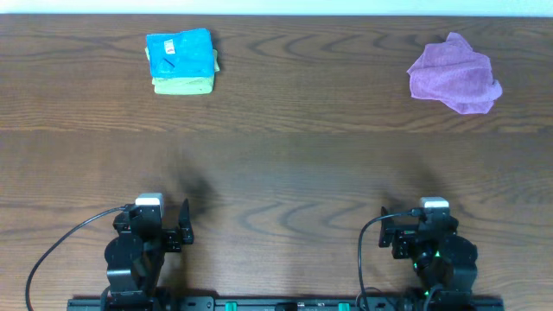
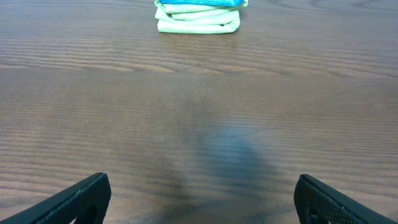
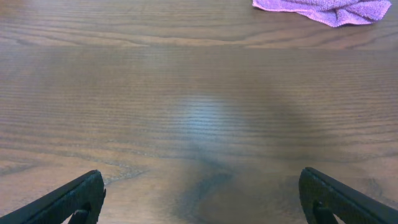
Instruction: Fold the cloth
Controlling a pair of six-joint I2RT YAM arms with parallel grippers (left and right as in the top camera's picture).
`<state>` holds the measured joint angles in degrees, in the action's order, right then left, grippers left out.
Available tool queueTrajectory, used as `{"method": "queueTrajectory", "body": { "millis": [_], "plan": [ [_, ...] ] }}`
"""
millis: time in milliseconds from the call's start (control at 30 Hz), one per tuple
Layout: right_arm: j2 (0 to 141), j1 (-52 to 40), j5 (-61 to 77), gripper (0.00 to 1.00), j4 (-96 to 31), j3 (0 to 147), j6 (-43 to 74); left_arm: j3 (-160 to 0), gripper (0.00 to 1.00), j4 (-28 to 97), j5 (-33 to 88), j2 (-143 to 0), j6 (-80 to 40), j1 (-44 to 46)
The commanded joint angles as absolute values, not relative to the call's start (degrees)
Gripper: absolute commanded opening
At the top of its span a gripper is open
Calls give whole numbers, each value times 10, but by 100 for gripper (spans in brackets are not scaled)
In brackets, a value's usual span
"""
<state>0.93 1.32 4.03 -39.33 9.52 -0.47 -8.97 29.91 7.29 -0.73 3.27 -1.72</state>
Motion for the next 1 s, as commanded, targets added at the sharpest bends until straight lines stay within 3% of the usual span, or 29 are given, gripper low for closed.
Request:
{"method": "queueTrajectory", "body": {
  "millis": [0, 533, 967],
  "plan": [
    [3, 22, 36, 99, -397, 91, -9, -82, 95, 299, 75, -2, 41, -18],
    [39, 23, 36, 99, -396, 118, 17, -82, 95, 299, 75, -2, 41, -18],
    [420, 53, 17, 99, -478, 467, 75, -82, 95, 299, 75, -2, 41, -18]
  ]
}}
